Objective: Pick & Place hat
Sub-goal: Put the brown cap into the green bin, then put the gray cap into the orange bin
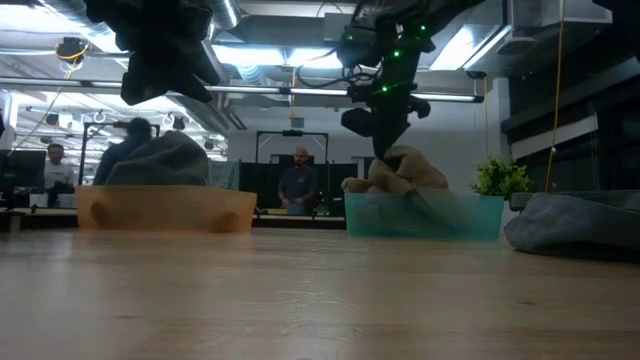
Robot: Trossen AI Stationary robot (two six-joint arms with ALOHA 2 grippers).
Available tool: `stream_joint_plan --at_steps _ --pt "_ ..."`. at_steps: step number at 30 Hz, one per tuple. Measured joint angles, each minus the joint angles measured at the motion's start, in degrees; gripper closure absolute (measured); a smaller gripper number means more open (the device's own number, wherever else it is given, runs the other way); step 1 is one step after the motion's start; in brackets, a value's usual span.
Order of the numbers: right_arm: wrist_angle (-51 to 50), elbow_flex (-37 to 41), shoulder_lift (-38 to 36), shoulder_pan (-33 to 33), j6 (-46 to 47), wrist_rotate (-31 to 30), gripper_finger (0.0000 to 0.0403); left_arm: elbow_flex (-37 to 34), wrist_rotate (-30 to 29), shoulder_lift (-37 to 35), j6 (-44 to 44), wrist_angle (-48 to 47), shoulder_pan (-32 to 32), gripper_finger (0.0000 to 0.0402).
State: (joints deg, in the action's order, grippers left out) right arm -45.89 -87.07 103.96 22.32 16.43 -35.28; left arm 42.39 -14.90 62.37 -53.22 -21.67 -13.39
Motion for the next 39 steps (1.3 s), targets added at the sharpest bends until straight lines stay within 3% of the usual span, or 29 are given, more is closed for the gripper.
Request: stream_joint_plan --at_steps 15,25,32,39 --pt "0.59 0.00 0.00 3.17 2.62 12.51 0.0276 0.00 -0.01 0.00 0.01 0.00 -0.01 0.0290" --pt "0.37 -4.06 -0.05 5.08 -4.78 12.97 0.0222 0.00 -0.02 0.00 -0.01 0.00 -0.01 0.0290" --pt "0.02 -8.70 -5.73 0.48 -13.16 17.40 0.0218 0.00 -0.02 -0.02 -0.03 -0.04 -0.02 0.0290" --pt "-2.24 -2.55 -15.71 -7.46 -16.22 17.42 0.0218 0.00 -0.02 -0.02 -0.03 -0.02 0.00 0.0290"
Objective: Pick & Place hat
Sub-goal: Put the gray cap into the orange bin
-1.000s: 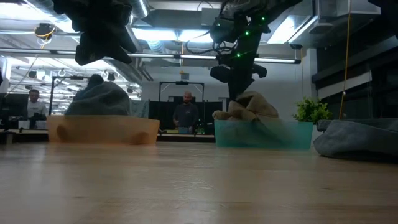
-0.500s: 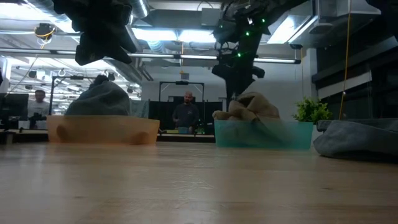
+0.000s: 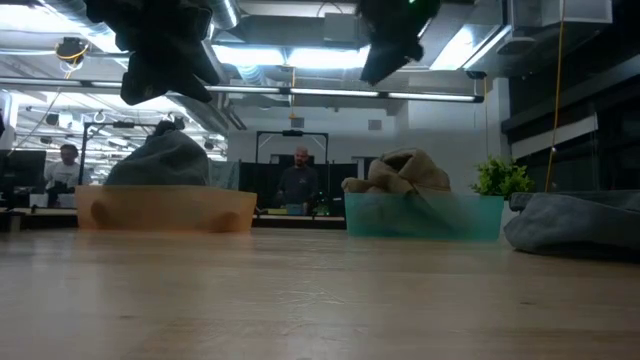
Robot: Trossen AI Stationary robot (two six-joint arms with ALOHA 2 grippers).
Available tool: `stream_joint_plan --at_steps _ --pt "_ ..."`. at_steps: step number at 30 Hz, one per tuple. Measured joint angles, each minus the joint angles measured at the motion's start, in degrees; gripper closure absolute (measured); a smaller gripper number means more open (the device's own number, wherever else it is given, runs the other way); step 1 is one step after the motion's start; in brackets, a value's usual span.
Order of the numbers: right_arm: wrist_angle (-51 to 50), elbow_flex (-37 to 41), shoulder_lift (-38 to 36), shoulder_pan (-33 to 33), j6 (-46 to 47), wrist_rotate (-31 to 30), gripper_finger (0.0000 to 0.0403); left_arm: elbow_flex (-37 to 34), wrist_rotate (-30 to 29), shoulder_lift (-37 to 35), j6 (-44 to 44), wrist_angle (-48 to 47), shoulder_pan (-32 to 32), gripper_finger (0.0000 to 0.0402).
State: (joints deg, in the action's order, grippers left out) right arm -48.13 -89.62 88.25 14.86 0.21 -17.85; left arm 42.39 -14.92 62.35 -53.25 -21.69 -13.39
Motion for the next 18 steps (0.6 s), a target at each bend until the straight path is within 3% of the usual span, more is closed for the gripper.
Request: stream_joint_plan --at_steps 11,18 --pt "1.92 19.38 -16.68 -13.42 16.33 9.92 0.0217 0.00 0.00 0.00 -0.07 0.02 0.00 0.0290" --pt "-2.17 24.51 -19.92 -20.57 31.16 16.49 0.0217 0.00 0.00 0.00 -0.32 0.08 0.00 0.0290"
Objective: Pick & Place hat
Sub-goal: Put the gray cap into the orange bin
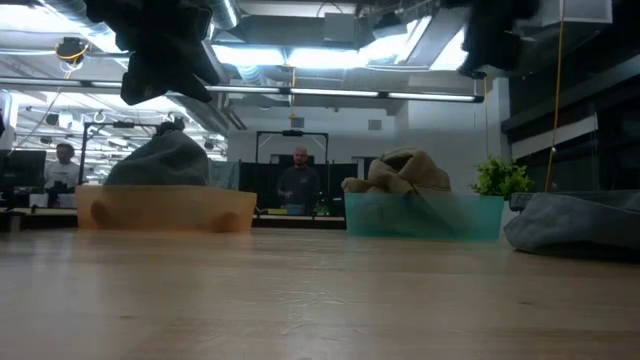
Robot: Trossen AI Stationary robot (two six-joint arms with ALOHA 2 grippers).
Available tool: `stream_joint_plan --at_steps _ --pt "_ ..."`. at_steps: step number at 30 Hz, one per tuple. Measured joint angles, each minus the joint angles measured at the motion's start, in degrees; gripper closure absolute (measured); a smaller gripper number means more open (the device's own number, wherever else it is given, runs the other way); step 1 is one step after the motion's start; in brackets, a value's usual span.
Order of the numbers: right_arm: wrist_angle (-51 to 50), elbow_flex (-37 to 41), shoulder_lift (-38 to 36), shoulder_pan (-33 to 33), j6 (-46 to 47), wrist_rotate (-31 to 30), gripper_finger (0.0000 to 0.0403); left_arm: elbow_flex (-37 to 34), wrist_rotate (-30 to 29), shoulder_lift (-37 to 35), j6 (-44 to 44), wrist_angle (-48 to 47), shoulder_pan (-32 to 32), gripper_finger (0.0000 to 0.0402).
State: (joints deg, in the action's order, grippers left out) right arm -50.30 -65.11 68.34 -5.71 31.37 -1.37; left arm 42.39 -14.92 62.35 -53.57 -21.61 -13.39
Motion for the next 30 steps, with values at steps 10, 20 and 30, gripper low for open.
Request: stream_joint_plan --at_steps 10,20,30 --pt "-5.03 5.45 0.37 -10.62 8.51 8.39 0.0217 0.00 0.00 0.00 -1.29 0.03 0.00 0.0290" --pt "-3.80 14.53 0.44 -17.09 17.23 9.05 0.0217 0.00 0.18 0.00 -1.30 0.05 -0.01 0.0290" --pt "2.71 23.22 0.44 -21.05 25.14 10.37 0.0217 0.00 4.18 0.00 -1.30 0.03 -0.02 0.0290"
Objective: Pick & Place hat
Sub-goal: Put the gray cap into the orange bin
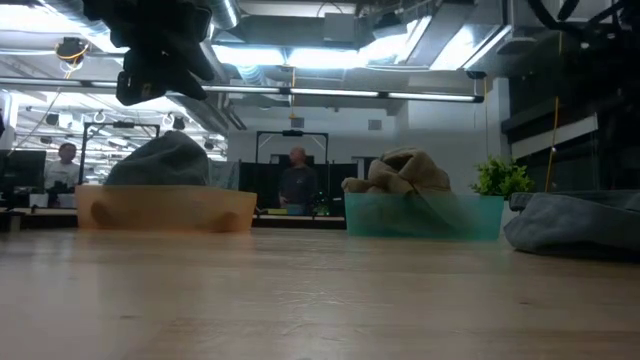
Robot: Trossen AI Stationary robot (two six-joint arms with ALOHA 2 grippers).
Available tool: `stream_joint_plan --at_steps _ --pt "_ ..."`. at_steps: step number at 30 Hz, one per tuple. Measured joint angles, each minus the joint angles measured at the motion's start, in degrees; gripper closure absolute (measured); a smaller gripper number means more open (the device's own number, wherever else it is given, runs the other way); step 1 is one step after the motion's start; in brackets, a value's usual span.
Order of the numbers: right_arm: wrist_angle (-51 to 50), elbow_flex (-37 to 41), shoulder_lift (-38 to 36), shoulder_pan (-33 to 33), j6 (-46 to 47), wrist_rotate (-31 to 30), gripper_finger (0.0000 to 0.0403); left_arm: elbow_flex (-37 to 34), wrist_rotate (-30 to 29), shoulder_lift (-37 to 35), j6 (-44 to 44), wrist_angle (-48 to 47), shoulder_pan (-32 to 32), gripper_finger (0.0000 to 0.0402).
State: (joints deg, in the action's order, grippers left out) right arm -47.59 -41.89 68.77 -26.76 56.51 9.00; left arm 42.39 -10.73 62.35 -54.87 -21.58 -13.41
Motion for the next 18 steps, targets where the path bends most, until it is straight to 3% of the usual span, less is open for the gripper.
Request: stream_joint_plan --at_steps 10,18 --pt "2.67 1.07 0.58 -2.11 3.90 -2.25 0.0217 0.00 0.38 0.00 -0.44 -0.02 0.01 0.0290" --pt "3.07 1.07 5.57 -3.09 3.28 -2.96 0.0217 0.00 0.38 0.00 -0.46 -0.02 0.00 0.0290"
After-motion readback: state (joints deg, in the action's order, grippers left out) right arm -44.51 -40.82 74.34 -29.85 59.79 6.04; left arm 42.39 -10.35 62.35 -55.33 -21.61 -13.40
